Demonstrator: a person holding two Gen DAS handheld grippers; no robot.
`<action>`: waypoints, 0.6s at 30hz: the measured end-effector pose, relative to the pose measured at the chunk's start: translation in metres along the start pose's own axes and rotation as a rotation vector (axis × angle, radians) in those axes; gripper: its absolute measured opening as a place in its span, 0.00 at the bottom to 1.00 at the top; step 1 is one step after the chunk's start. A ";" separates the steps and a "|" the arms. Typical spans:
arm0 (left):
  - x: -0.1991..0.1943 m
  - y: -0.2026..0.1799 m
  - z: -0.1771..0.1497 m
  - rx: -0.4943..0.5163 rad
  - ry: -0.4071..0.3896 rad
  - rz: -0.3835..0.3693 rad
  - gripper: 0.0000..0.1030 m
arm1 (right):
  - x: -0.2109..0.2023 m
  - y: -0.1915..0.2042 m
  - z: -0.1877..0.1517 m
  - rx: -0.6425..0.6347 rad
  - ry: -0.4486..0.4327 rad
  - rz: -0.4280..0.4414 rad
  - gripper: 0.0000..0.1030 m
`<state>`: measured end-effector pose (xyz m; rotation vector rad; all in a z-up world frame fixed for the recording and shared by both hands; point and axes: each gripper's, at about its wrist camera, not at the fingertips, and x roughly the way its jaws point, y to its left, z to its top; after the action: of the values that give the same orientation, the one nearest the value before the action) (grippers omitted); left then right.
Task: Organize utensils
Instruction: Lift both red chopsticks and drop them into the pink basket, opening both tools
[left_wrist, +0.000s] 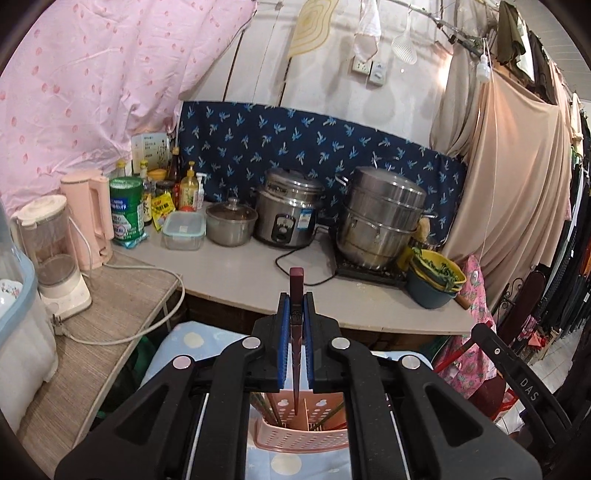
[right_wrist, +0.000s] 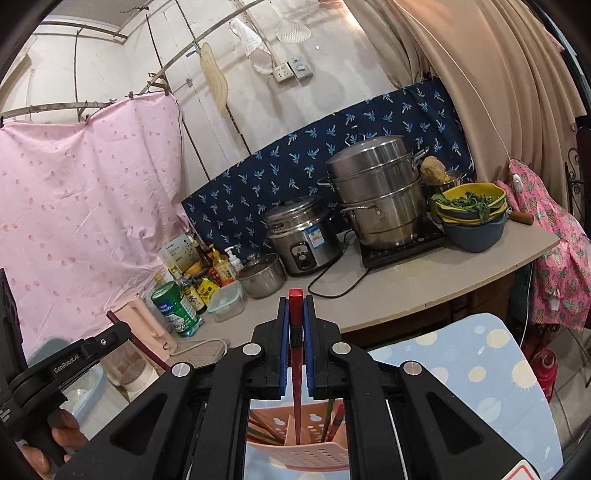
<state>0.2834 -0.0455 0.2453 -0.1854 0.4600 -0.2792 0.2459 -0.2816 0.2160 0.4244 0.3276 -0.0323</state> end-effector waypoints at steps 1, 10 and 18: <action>0.004 0.001 -0.003 -0.002 0.010 0.001 0.07 | 0.004 -0.002 -0.004 0.000 0.010 -0.005 0.07; 0.026 0.003 -0.024 0.002 0.071 0.002 0.07 | 0.029 -0.012 -0.028 -0.005 0.088 -0.027 0.07; 0.031 0.001 -0.037 0.008 0.102 0.012 0.26 | 0.023 -0.012 -0.036 0.000 0.097 -0.034 0.18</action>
<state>0.2934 -0.0579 0.1995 -0.1613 0.5611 -0.2792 0.2558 -0.2769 0.1724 0.4211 0.4307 -0.0446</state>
